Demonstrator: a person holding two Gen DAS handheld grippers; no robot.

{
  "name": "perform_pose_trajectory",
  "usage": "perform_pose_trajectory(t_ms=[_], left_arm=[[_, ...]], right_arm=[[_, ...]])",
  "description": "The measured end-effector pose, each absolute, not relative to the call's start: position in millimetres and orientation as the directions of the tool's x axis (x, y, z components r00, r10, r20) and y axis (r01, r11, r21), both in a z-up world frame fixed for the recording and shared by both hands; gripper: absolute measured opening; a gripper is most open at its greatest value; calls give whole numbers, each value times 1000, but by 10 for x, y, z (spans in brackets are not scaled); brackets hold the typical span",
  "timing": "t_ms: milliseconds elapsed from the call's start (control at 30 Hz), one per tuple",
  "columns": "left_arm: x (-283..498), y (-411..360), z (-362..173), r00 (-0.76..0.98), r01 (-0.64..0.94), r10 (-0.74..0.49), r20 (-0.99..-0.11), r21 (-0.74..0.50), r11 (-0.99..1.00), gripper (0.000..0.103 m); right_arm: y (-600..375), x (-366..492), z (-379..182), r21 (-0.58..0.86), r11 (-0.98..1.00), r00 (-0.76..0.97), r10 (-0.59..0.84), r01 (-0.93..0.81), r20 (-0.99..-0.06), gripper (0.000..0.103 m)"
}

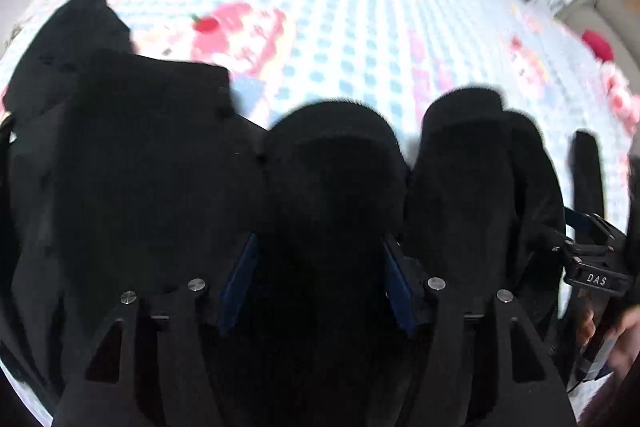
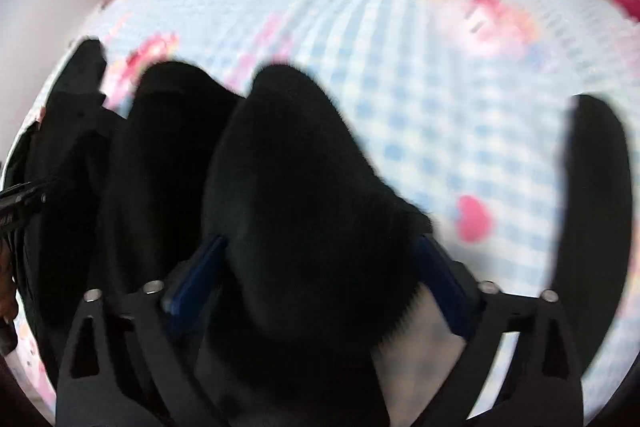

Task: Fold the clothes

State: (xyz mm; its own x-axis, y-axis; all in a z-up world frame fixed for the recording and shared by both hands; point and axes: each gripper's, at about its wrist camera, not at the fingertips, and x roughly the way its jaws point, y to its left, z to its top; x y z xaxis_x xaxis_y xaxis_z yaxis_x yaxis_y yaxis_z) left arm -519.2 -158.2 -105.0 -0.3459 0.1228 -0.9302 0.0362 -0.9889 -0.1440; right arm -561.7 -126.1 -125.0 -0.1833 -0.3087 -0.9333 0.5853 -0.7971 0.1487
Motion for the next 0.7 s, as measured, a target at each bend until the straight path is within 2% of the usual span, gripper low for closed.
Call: perform_pose_trajectory(t_ms=[33,67,100,167,333,467,500,533,600,633,700], left_arm=[[-5225,-1516,-1121,-333,14,110,-937,-121,-993,54],[-5256,-1446,-1167,-328,-8,74,-942,-75,-997,20],[-5277,-1390,-1178,-318,-26,46,-947,-39,-999,11],[-5274,-1344,-1033,-334,-37,39,-942,-28,-999,10],[-5192,-1449,-176,-497,-32,1,-868,17,-999,10],[-5392,-1622,227,-599,27,-46,-799,38,-999,10],[-5504,-1626,212,-614,35,-67,-786,58,-998,10],[-5693,-1612,105,-610,21,-61,-790,60,-998,10],[-6034,-1573,-295,-543,32,-93,-835,90,-995,11],[-6172,-1553,-496,-510,33,-95,-855,91,-995,11],[-6414,-1541,-1010,-416,27,-106,-903,105,-994,14]], right_arm=[[-1326,-5683,-1428,210,-782,-95,-324,587,-941,95],[-1374,-5694,-1574,212,-781,-50,-297,588,-953,71],[-1406,-5691,-1665,208,-778,-24,-276,593,-961,61],[-1355,-5622,-1504,163,-769,-81,-269,618,-960,32],[-735,-5583,-588,45,-826,-292,-249,562,-924,30],[-178,-5708,-83,-86,-860,-411,-150,504,-899,32],[-83,-5791,-92,-102,-870,-421,-128,482,-898,33],[-18,-5900,-173,-84,-883,-413,-130,463,-901,40],[97,-6128,-374,-39,-903,-389,-145,428,-910,44],[103,-6260,-594,5,-902,-357,-176,431,-917,45],[45,-6411,-993,-11,-905,-312,-135,425,-941,46]])
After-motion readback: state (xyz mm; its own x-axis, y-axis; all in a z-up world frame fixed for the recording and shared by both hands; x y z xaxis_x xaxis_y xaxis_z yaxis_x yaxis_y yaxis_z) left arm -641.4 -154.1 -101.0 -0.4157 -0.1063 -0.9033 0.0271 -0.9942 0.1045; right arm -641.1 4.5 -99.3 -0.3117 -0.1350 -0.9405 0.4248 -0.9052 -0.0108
